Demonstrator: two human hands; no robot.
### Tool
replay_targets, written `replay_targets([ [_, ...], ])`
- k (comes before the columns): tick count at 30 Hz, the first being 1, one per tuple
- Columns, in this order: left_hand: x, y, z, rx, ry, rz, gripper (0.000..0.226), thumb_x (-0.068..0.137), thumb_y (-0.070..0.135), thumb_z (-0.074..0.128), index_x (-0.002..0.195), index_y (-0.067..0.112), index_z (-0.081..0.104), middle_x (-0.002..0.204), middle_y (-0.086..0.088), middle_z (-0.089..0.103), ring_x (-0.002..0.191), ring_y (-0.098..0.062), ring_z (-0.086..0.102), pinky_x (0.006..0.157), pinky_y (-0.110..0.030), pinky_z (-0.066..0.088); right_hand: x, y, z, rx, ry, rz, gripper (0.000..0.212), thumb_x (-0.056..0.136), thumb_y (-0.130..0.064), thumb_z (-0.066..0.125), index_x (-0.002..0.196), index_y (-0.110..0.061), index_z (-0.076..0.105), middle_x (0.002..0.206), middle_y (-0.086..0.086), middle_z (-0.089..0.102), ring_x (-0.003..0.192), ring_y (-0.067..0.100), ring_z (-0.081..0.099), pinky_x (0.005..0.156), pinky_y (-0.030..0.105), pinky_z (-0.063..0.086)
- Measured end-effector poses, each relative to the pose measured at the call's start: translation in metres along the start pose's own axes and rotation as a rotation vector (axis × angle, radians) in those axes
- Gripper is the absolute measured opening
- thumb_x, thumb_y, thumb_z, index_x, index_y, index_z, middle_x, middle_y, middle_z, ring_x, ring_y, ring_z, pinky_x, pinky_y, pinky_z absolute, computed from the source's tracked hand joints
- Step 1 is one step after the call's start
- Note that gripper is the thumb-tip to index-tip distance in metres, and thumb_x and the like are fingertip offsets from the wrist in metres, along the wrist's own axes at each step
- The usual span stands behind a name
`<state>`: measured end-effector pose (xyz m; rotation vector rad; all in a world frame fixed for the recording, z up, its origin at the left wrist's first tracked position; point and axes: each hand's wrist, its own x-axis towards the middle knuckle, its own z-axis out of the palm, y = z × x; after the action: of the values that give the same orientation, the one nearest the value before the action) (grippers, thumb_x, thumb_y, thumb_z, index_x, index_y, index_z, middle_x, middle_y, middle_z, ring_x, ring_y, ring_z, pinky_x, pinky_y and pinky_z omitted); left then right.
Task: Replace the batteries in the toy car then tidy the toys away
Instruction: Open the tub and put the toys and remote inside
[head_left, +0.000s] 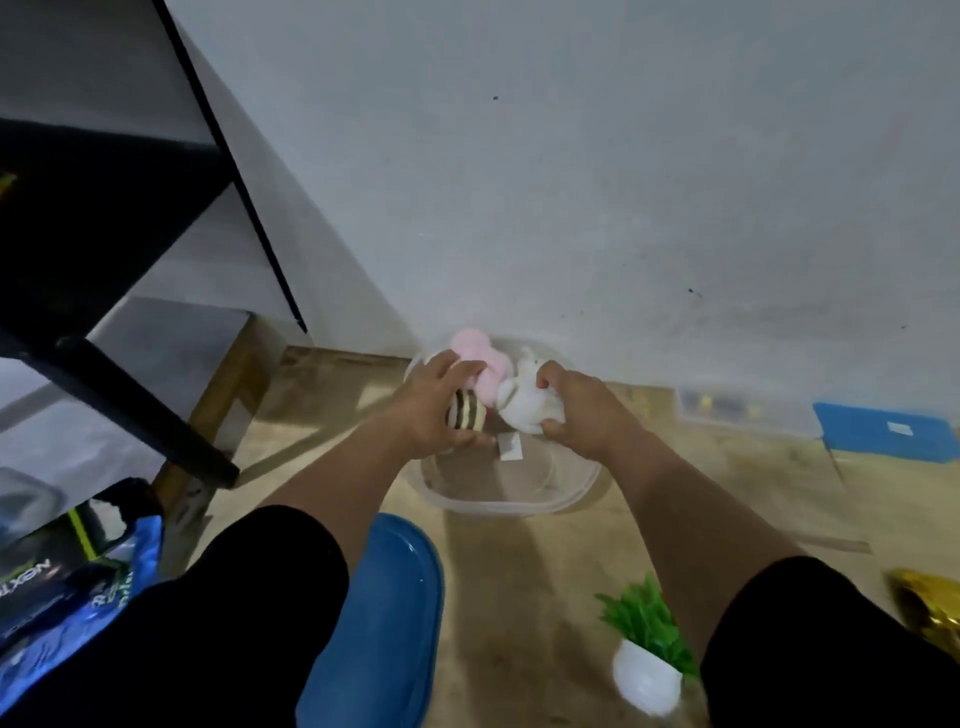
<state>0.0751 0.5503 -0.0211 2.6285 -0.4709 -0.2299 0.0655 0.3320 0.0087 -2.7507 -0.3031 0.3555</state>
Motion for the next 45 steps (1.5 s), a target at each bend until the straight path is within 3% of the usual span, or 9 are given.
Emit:
replay_targets([
  [6,0.023,-0.009,0.019,0.186,-0.135,0.009,0.081,0.079,0.041,0.069,0.146,0.027,0.026,0.153,-0.002,0.023,0.137,-0.032,0.017,0.111,-0.034,0.015,0.015,0.004,0.028,-0.101,-0.111,-0.04,0.048,0.083,-0.01,0.063,0.126,-0.012,0.043,0.125,0.014,0.049,0.112,0.029,0.048,0.088,0.034,0.04],
  [10,0.03,-0.011,0.028,0.228,-0.187,-0.042,0.082,0.075,0.046,0.07,0.144,0.032,0.027,0.152,-0.005,0.024,0.138,-0.035,0.016,0.114,-0.042,0.015,0.018,0.008,0.029,-0.103,-0.109,-0.03,0.045,0.082,-0.008,0.063,0.123,-0.011,0.046,0.124,0.014,0.048,0.111,0.029,0.048,0.087,0.032,0.038],
  [16,0.011,0.004,0.011,0.266,-0.054,-0.018,0.094,0.067,0.054,0.074,0.145,0.033,0.026,0.154,-0.006,0.018,0.142,-0.032,0.007,0.114,-0.044,0.012,-0.009,0.024,0.005,0.066,0.171,-0.082,0.056,0.079,-0.018,0.064,0.132,-0.018,0.045,0.131,0.009,0.045,0.118,0.026,0.046,0.095,0.039,0.043],
  [23,-0.035,0.082,0.001,0.187,0.115,0.102,0.099,0.06,0.059,0.077,0.143,0.025,0.036,0.15,-0.009,0.03,0.141,-0.029,0.017,0.11,-0.052,0.024,-0.093,0.059,-0.021,-0.015,0.153,-0.087,0.076,0.078,-0.03,0.066,0.143,-0.032,0.027,0.145,0.005,0.03,0.133,0.024,0.034,0.105,0.041,0.037],
  [26,-0.065,0.123,0.027,0.169,0.115,0.183,0.107,0.051,0.082,0.058,0.14,0.024,0.041,0.144,-0.012,0.039,0.136,-0.033,0.028,0.108,-0.053,0.029,-0.146,0.082,-0.017,-0.004,0.076,-0.085,0.084,0.075,-0.032,0.069,0.145,-0.034,0.022,0.146,0.006,0.029,0.134,0.025,0.033,0.107,0.041,0.035],
  [30,-0.106,0.17,0.083,0.14,-0.083,0.163,0.129,0.036,0.102,0.03,0.145,0.033,0.029,0.152,-0.008,0.022,0.14,-0.032,0.016,0.111,-0.054,0.022,-0.209,0.114,0.013,0.002,-0.038,-0.016,0.098,0.069,-0.043,0.075,0.146,-0.04,0.014,0.148,0.005,0.026,0.135,0.026,0.03,0.107,0.044,0.035],
  [34,-0.133,0.204,0.135,0.103,-0.319,0.07,0.12,0.051,0.071,0.076,0.147,0.042,0.01,0.158,-0.004,-0.003,0.144,-0.032,-0.002,0.112,-0.058,0.017,-0.255,0.135,0.053,-0.019,-0.118,0.069,0.108,0.07,-0.054,0.072,0.148,-0.037,-0.001,0.154,0.009,0.016,0.142,0.029,0.018,0.113,0.042,0.026],
  [38,-0.146,0.214,0.169,0.094,-0.363,0.02,0.118,0.058,0.057,0.081,0.143,0.054,-0.002,0.157,-0.003,-0.015,0.143,-0.037,-0.007,0.109,-0.062,0.022,-0.279,0.143,0.085,0.025,-0.129,0.066,0.107,0.074,-0.061,0.063,0.148,-0.033,-0.009,0.157,0.009,0.006,0.145,0.028,0.003,0.115,0.043,0.014],
  [45,-0.143,0.21,0.18,-0.009,-0.281,-0.006,0.098,0.075,0.034,0.078,0.145,0.048,0.01,0.154,-0.016,0.005,0.14,-0.038,0.007,0.109,-0.053,0.025,-0.286,0.15,0.12,0.003,-0.039,0.038,0.084,0.089,-0.054,0.049,0.149,-0.03,-0.005,0.159,0.001,-0.002,0.146,0.025,-0.004,0.116,0.042,0.008],
])
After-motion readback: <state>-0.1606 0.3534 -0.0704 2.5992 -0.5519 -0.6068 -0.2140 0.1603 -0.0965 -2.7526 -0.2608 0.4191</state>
